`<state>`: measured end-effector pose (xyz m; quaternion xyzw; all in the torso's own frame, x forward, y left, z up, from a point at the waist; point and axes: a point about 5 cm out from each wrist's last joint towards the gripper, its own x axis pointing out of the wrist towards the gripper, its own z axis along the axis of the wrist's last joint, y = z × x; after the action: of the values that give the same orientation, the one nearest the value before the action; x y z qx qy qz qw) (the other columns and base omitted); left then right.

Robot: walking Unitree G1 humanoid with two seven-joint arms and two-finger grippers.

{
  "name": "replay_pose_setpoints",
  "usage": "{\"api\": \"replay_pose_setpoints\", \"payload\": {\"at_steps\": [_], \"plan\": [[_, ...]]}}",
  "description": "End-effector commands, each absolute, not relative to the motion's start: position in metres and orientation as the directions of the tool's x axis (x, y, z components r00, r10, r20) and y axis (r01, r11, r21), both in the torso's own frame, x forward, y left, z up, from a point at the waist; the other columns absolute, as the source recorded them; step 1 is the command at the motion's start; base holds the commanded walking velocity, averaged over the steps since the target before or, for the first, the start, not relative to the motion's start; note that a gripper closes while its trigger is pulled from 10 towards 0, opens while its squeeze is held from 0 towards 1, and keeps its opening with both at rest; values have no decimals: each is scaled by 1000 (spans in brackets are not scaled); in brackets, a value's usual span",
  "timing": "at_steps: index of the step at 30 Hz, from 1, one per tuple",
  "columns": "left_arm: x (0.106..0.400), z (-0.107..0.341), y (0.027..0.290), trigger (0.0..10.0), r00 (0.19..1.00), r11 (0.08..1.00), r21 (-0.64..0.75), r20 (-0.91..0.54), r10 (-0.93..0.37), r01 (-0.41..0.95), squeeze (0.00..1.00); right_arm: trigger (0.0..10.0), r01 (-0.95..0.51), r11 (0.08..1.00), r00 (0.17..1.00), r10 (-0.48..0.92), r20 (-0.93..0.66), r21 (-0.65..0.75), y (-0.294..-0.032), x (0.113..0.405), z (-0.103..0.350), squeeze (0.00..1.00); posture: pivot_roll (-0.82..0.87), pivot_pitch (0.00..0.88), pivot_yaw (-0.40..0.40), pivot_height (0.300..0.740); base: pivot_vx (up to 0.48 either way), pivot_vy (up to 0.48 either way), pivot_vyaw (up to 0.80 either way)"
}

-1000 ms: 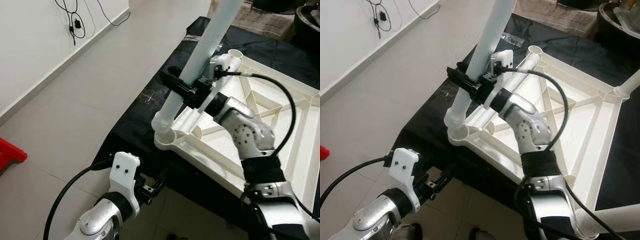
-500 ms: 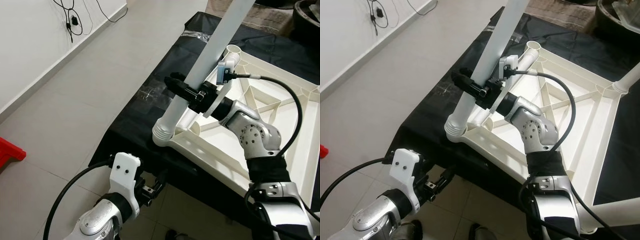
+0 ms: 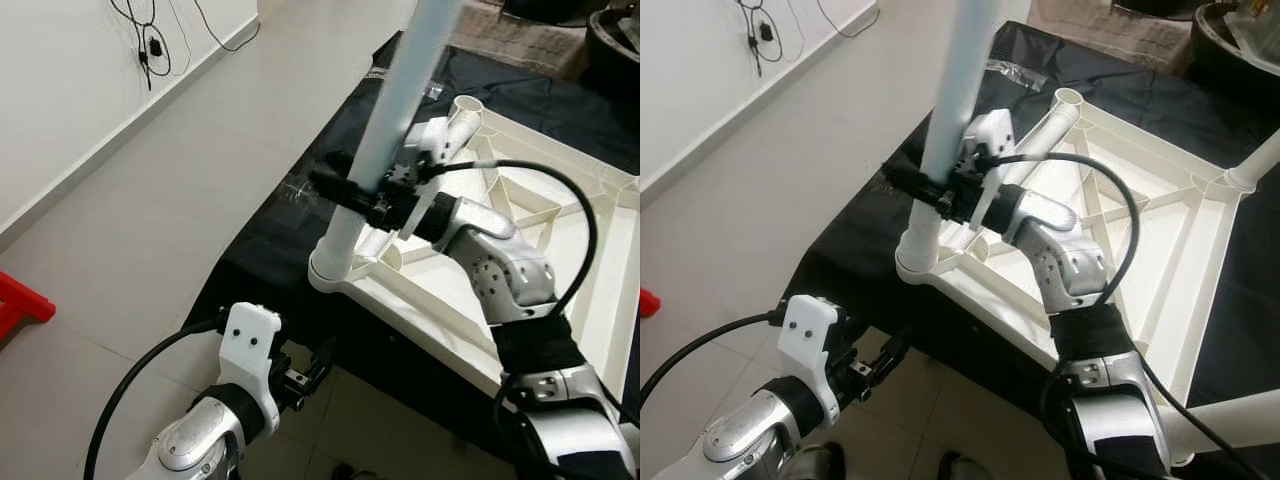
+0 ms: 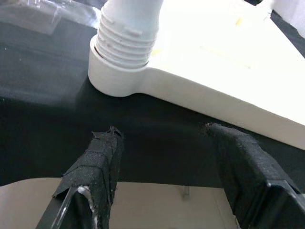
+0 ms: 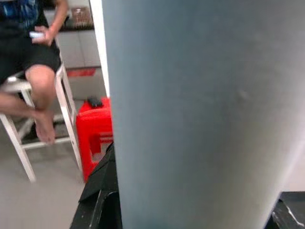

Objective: Building children table

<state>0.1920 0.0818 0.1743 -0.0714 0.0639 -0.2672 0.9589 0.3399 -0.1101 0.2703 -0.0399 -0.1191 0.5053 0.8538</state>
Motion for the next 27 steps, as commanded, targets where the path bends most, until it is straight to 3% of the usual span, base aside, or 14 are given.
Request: {"api": "replay_pose_setpoints", "payload": {"at_steps": [1, 10, 15, 20, 23, 27], "plan": [[190, 170, 79, 10000, 839, 840, -180, -107, -534, 512, 0, 10000, -792, 583, 591, 807, 15, -182, -125, 347, 235, 0, 153, 234, -122, 740, 0, 0, 0], [192, 170, 79, 10000, 839, 840, -175, -104, -534, 513, 0, 10000, -620, 772, 781, 623, -26, -139, -133, 356, 215, 0, 153, 223, -118, 740, 0, 0, 0], [193, 169, 79, 10000, 839, 840, -174, -103, -534, 513, 0, 10000, -552, 826, 833, 551, -47, -111, -138, 356, 205, 0, 151, 224, -116, 740, 0, 0, 0], [195, 168, 79, 10000, 840, 842, -172, -105, -532, 511, 0, 10000, -327, 945, 943, 327, -65, 11, -156, 362, 198, 0, 151, 224, -118, 740, 0, 0, 0], [195, 168, 79, 10000, 841, 842, -171, -104, -531, 511, 0, 10000, -249, 967, 965, 253, -64, 57, -161, 364, 200, 0, 150, 224, -117, 740, 0, 0, 0], [197, 169, 79, 10000, 842, 843, -168, -102, -530, 511, 0, 10000, 8, 989, 998, 0, -58, 150, -175, 363, 202, 0, 151, 220, -113, 740, 0, 0, 0]]}}
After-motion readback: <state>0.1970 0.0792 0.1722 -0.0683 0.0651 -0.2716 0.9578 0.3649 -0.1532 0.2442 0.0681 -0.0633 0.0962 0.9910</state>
